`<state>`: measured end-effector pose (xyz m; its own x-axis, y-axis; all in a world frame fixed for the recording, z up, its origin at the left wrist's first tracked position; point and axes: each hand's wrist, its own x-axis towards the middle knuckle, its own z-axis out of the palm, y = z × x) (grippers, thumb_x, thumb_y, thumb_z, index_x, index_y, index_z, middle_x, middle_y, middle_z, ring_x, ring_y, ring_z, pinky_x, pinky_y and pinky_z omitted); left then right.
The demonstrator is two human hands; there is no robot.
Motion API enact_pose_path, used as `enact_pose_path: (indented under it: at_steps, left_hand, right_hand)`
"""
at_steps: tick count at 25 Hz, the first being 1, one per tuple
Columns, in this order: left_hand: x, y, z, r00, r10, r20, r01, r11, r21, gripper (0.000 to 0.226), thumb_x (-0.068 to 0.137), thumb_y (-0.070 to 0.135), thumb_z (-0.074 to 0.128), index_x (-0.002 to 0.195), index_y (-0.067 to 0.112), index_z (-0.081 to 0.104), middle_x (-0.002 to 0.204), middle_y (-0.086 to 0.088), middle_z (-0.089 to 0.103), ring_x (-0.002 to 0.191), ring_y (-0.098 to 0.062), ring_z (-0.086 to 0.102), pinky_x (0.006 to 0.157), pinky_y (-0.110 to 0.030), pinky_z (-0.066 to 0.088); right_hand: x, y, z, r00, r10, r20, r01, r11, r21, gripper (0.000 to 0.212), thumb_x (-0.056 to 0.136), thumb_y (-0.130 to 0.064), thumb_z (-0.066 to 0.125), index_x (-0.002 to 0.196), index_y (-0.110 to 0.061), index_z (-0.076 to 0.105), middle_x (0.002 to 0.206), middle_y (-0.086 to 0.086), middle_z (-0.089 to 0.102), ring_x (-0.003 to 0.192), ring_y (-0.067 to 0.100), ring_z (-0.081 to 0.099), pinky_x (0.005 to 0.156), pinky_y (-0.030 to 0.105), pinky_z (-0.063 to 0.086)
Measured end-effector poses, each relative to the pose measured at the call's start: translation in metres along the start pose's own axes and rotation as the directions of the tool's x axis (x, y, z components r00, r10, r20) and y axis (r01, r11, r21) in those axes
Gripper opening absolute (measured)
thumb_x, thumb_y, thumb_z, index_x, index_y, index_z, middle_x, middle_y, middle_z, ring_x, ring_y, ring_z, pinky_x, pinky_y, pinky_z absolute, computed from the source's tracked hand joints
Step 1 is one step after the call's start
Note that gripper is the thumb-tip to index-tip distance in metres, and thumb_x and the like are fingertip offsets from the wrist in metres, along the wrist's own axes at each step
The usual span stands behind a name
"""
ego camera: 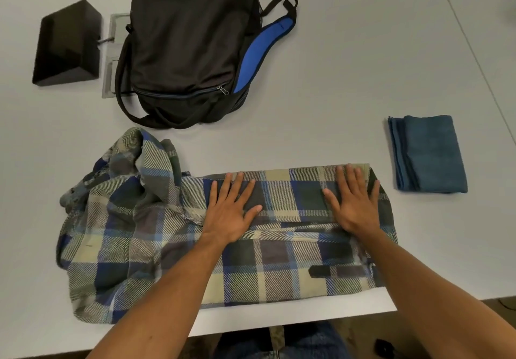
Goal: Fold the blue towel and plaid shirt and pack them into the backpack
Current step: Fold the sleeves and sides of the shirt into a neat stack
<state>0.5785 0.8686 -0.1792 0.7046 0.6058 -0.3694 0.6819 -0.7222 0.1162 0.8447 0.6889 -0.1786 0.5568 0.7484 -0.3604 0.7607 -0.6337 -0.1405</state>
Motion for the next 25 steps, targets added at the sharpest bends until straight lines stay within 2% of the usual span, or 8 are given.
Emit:
enact_pose_path:
  at_steps: [7,9,11,14,18,22,25]
  left_hand:
    - [-0.001,-0.004,-0.005,0.999,0.014,0.047,-0.010,0.997,-0.081,0.069,0.095,0.068,0.008,0.150,0.037,-0.017,0.157,0.004,-0.029,0.143,-0.017,-0.033,0.118,-0.048,-0.018]
    - [-0.004,-0.005,-0.010,0.998,0.034,0.044,-0.028,0.992,-0.126,0.068,0.095,0.066,0.008,0.153,0.034,-0.009,0.160,0.004,-0.022,0.144,-0.015,-0.029,0.118,-0.044,-0.017]
    - [-0.015,-0.004,-0.015,0.999,0.027,-0.025,-0.031,0.977,-0.212,0.072,0.094,0.065,0.010,0.156,0.028,0.010,0.163,0.005,-0.007,0.147,-0.012,-0.020,0.120,-0.039,-0.012]
    - [-0.041,-0.005,-0.017,0.984,-0.077,-0.160,0.026,0.954,-0.298,0.069,0.096,0.060,0.017,0.151,0.021,0.032,0.163,0.002,0.012,0.149,-0.012,-0.006,0.121,-0.034,-0.005]
    - [-0.073,-0.014,-0.019,0.944,-0.246,-0.219,0.141,0.902,-0.407,0.056,0.101,0.050,0.033,0.146,0.018,0.041,0.161,0.001,0.022,0.148,-0.008,0.001,0.123,-0.035,0.005]
    - [-0.099,-0.027,-0.024,0.882,-0.338,-0.328,0.154,0.866,-0.476,0.041,0.102,0.033,0.047,0.139,0.015,0.051,0.156,-0.002,0.033,0.148,-0.014,0.017,0.120,-0.045,0.022]
    - [-0.114,-0.046,-0.028,0.821,-0.404,-0.405,0.167,0.846,-0.505,0.036,0.100,0.030,0.051,0.133,0.015,0.056,0.152,-0.002,0.040,0.146,-0.017,0.025,0.117,-0.045,0.028]
  right_hand:
    - [0.002,0.015,-0.003,1.000,-0.018,0.017,0.019,0.999,-0.043,0.084,0.088,-0.078,-0.002,0.154,-0.028,-0.020,0.162,-0.004,-0.023,0.148,0.012,-0.023,0.115,0.054,-0.022]
    - [-0.001,0.012,-0.004,1.000,-0.016,0.003,0.016,0.998,-0.059,0.085,0.088,-0.077,-0.004,0.154,-0.026,-0.019,0.162,-0.003,-0.023,0.148,0.014,-0.024,0.114,0.055,-0.022]
    - [-0.006,0.004,-0.007,1.000,-0.029,-0.011,0.029,0.998,-0.064,0.084,0.088,-0.076,-0.005,0.154,-0.025,-0.016,0.162,-0.001,-0.020,0.148,0.017,-0.023,0.115,0.054,-0.020]
    - [-0.015,-0.018,-0.013,0.996,-0.090,-0.009,0.090,0.996,-0.026,0.086,0.087,-0.075,-0.007,0.155,-0.022,-0.011,0.163,0.000,-0.015,0.149,0.018,-0.020,0.119,0.050,-0.015]
    - [-0.017,-0.049,-0.018,0.975,-0.219,0.028,0.219,0.975,0.029,0.092,0.083,-0.075,-0.009,0.157,-0.019,-0.007,0.164,0.001,-0.013,0.149,0.017,-0.018,0.121,0.044,-0.012]
    - [-0.012,-0.087,-0.029,0.937,-0.347,0.034,0.343,0.936,0.082,0.080,0.096,-0.070,0.008,0.158,-0.020,0.001,0.165,-0.001,-0.005,0.150,0.014,-0.012,0.121,0.039,-0.007]
    - [-0.012,-0.117,-0.032,0.909,-0.413,0.058,0.405,0.907,0.119,0.078,0.097,-0.066,0.017,0.158,-0.018,0.008,0.165,0.001,0.001,0.152,0.016,-0.004,0.120,0.038,-0.003]
